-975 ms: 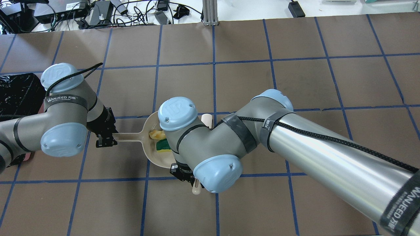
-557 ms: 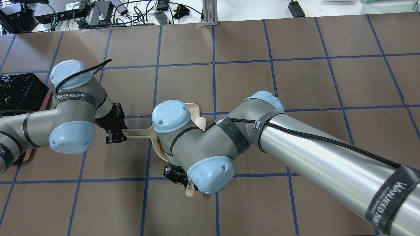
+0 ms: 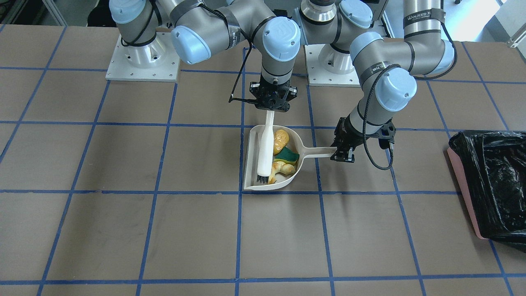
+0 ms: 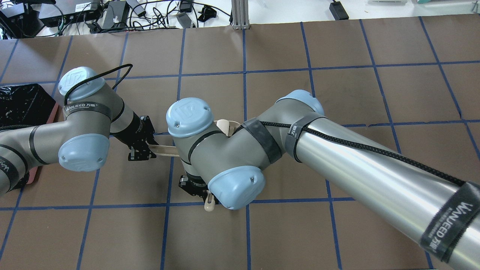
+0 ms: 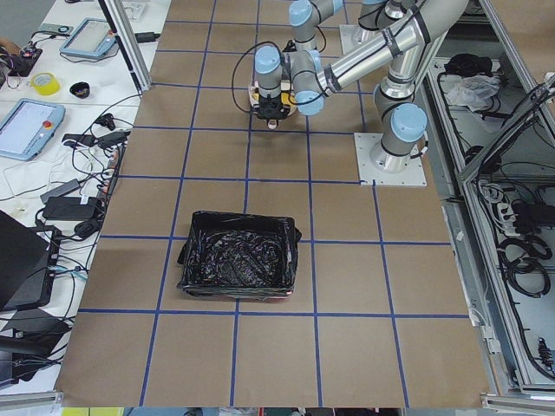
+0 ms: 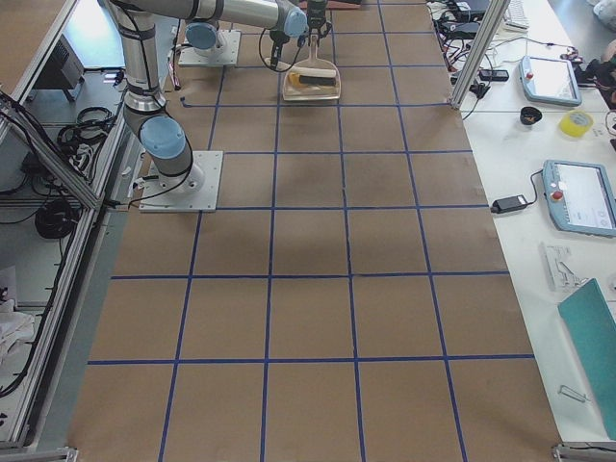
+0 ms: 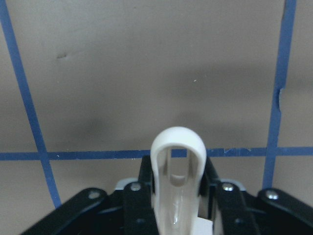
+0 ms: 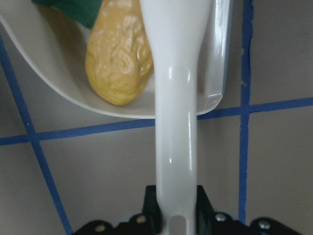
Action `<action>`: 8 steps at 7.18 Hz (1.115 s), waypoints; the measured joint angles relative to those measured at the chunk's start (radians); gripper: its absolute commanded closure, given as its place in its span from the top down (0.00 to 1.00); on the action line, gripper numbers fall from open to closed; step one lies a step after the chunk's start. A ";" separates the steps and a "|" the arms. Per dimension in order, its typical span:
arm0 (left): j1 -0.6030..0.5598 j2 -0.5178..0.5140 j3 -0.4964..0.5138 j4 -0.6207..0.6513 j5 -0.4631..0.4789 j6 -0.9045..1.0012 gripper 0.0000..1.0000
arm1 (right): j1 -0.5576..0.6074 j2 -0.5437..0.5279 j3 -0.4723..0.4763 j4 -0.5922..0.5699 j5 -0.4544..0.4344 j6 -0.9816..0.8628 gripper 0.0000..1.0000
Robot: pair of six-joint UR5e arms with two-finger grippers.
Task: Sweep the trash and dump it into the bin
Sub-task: 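Sweep the yellow potato into the dustpan with the right gripper's brush, then carry the dustpan toward the bin with the left gripper while the right withdraws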
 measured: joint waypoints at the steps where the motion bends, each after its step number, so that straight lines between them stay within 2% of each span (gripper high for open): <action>1: 0.003 -0.018 0.002 -0.002 -0.003 0.023 0.00 | -0.010 -0.010 -0.028 0.041 -0.028 -0.003 0.00; 4: 0.028 -0.067 0.042 -0.051 -0.058 0.080 0.00 | -0.098 -0.068 -0.048 0.143 -0.093 -0.084 0.00; 6: 0.054 -0.086 0.147 -0.173 -0.096 0.100 0.00 | -0.225 -0.098 -0.049 0.190 -0.121 -0.201 0.00; 8: 0.106 -0.098 0.230 -0.217 -0.126 0.136 0.00 | -0.389 -0.111 -0.059 0.194 -0.181 -0.409 0.00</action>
